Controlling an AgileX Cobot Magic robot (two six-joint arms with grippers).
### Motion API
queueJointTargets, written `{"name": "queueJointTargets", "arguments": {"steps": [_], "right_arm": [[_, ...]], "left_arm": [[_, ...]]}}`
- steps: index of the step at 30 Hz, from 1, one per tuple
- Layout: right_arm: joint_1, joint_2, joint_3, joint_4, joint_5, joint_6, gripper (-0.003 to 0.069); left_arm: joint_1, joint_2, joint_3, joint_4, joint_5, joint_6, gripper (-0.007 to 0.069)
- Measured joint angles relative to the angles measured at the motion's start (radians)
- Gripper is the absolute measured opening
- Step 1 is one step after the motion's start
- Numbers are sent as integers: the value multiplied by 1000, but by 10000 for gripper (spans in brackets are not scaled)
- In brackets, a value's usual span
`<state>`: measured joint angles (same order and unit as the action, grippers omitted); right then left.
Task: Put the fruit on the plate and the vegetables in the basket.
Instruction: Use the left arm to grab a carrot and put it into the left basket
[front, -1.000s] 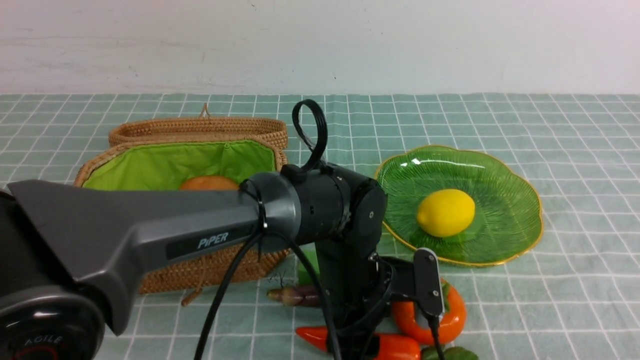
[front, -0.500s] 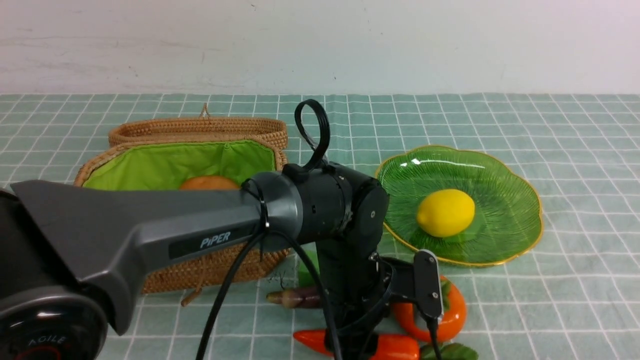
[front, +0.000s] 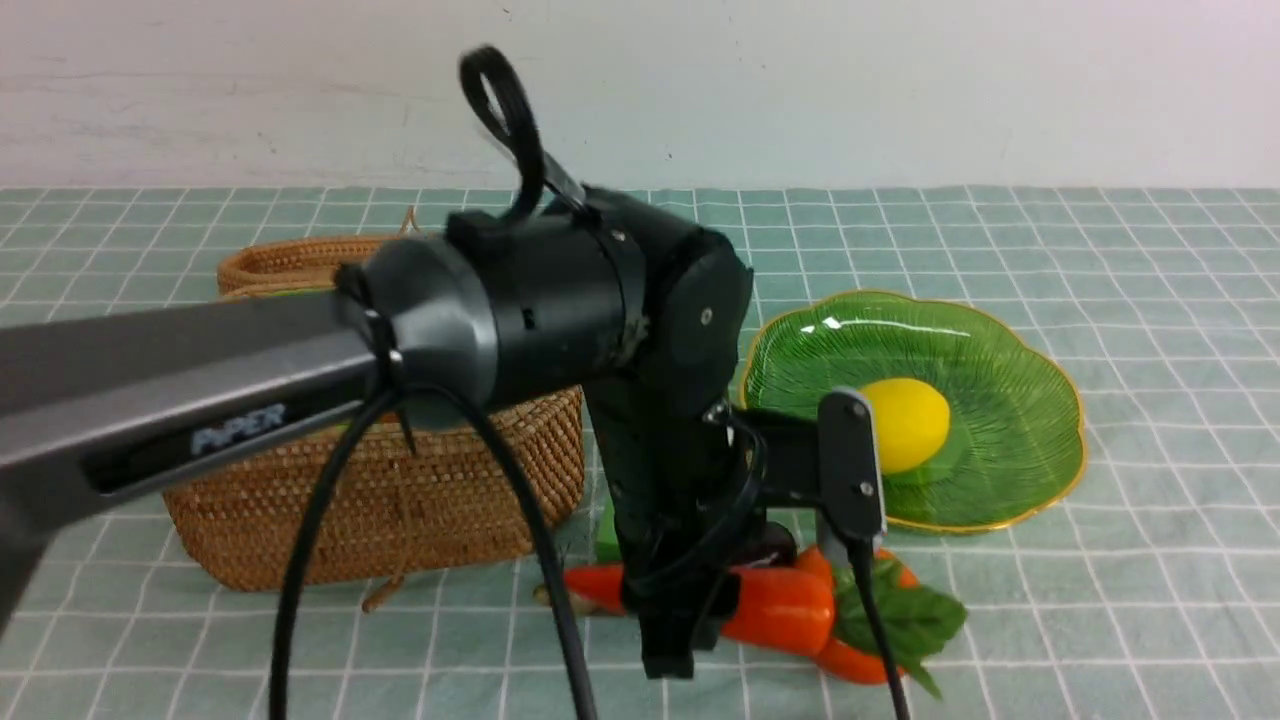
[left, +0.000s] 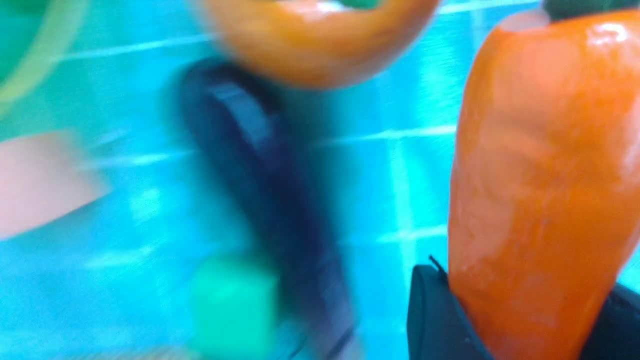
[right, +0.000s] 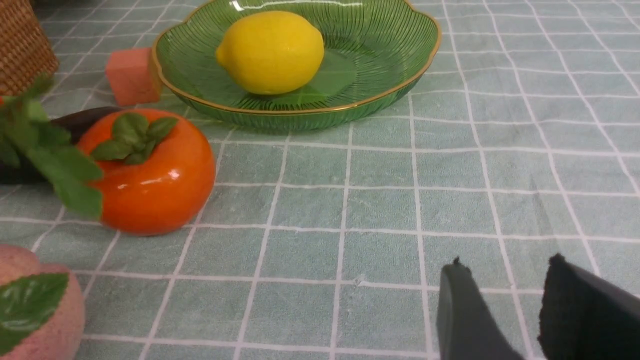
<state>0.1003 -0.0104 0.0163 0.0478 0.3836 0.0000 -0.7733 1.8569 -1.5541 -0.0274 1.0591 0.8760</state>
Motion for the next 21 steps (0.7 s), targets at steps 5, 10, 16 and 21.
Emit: {"name": "queueJointTargets", "arguments": {"steps": [5,10,16,21], "right_arm": [[0,0,0,0,0,0,241],[0,0,0,0,0,0,241],[0,0,0,0,0,0,241],[0,0,0,0,0,0,241]], "left_arm": [[23,-85,-66,172,7,-138,291],[146,-128,-101,255,8,-213,291],[402,-103,-101,242,7,-225,291],[502,-71,-101,222,-1,-201,291]]}}
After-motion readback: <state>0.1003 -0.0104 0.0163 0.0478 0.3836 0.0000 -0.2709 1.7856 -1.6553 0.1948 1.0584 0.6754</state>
